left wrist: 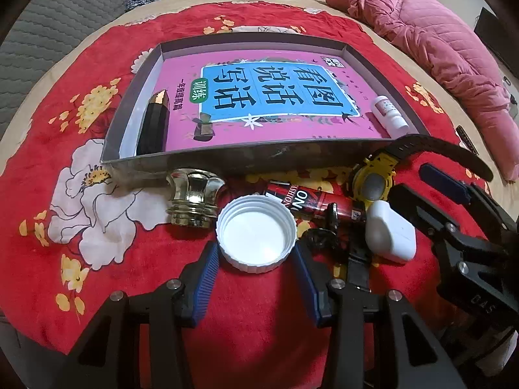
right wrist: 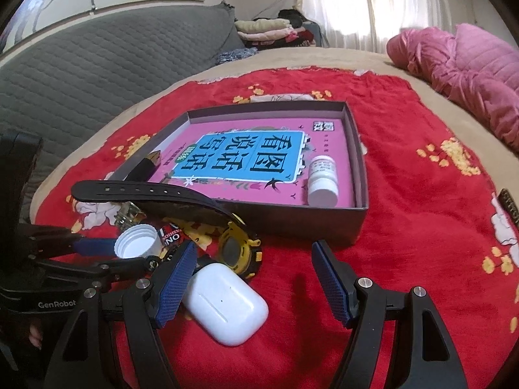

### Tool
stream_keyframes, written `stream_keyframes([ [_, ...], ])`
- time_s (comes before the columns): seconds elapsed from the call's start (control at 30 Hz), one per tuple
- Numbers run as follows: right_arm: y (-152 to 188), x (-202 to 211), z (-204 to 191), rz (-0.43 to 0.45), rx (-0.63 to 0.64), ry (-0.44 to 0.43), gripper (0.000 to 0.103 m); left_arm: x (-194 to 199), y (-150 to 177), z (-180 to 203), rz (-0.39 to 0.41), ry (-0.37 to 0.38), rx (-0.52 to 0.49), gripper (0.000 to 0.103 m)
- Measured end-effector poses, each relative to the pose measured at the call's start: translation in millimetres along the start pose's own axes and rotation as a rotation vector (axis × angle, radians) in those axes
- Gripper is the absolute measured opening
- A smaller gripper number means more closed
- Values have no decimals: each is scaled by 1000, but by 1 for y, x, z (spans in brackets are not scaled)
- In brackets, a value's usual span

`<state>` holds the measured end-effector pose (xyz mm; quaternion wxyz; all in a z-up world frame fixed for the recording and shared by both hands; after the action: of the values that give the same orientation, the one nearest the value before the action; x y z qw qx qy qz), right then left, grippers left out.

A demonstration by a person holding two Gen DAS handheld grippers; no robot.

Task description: Organize rigid objects

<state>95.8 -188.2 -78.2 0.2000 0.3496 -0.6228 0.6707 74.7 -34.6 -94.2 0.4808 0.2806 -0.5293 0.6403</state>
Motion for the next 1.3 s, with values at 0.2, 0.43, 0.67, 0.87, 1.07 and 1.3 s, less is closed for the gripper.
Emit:
stream_keyframes([
  [0.2,-2,-12,8,-29,-70,-42,62,-2,-4,-5,8,8,21,46],
  [0.43,-2,-20,13,-51,-107,-71,56,-5,-8,-10,21,15,39,46],
  [0.67,-1,-25,2,-55,-70,-101,49,-8,-11,-13,29,24,61,47],
  [0.87,-2,-30,-4,-52,-50,-110,43,-11,-15,-16,33,30,78,47],
  [1.07,-2,-35,-11,-57,-18,-125,33,-14,-17,-19,35,32,89,47],
  [1.3,-2,-45,-8,-85,-57,-176,32,-17,-18,-19,38,28,94,49],
])
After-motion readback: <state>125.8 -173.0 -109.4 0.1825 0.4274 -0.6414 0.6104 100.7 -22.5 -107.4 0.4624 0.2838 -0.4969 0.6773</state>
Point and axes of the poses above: each gripper's, at about its wrist camera, not at the fingertips, and x roughly against the way its jaws point, z to its right, y to its underside, the point moved 5 cm from there along -x, roughly the way its jaws point, and after that the axes turned 13 degrees about y, right-handed, at the moved point
